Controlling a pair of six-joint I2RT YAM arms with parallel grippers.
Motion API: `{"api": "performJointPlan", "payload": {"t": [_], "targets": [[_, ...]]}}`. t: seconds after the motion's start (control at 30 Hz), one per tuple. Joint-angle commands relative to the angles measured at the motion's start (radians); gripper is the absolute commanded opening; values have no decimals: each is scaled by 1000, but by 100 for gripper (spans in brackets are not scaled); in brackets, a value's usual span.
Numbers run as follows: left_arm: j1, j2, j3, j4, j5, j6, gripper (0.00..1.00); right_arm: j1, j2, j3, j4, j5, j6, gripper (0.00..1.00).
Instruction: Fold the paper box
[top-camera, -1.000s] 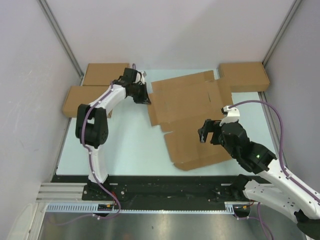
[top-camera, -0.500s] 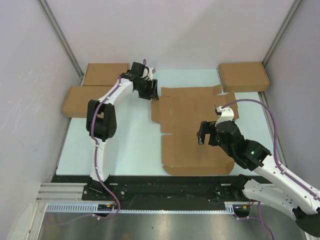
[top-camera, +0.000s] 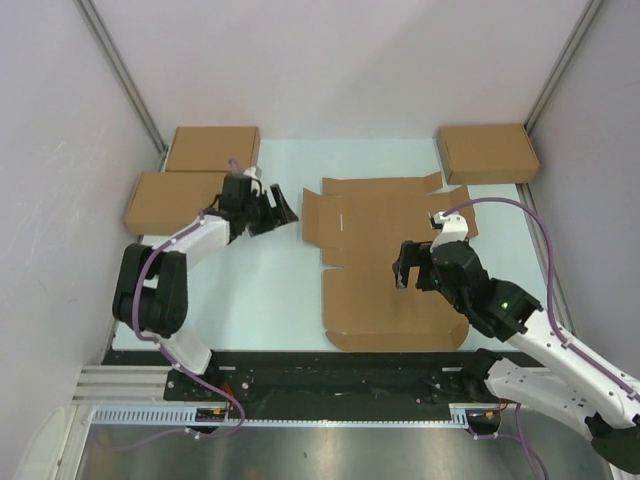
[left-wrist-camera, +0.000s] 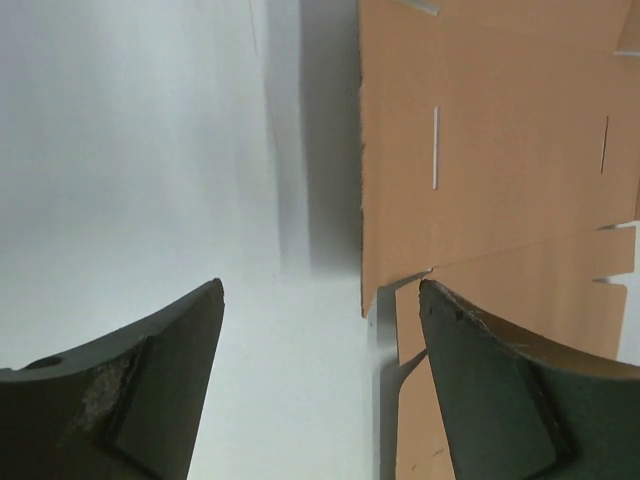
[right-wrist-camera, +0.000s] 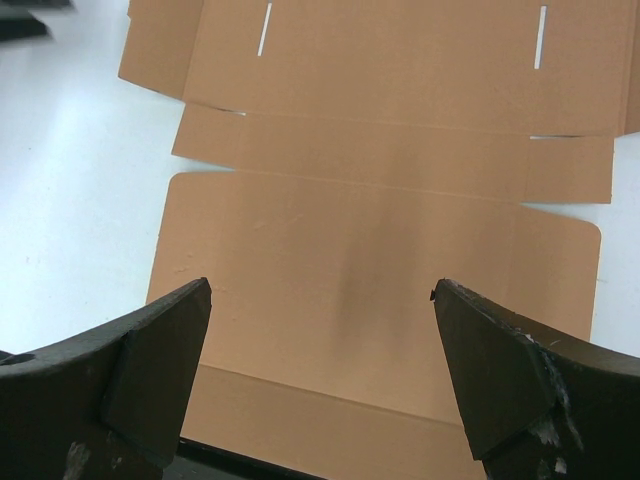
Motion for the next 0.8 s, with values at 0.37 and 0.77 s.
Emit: {"api": "performJointPlan", "payload": {"t": [0.37, 0.77], "targets": [[-26, 149, -61, 410, 141, -228, 94, 11, 14, 47, 36, 1, 31, 100], [-87, 394, 128, 267, 258, -86, 39, 9, 20, 48, 43, 27, 3, 100]]}}
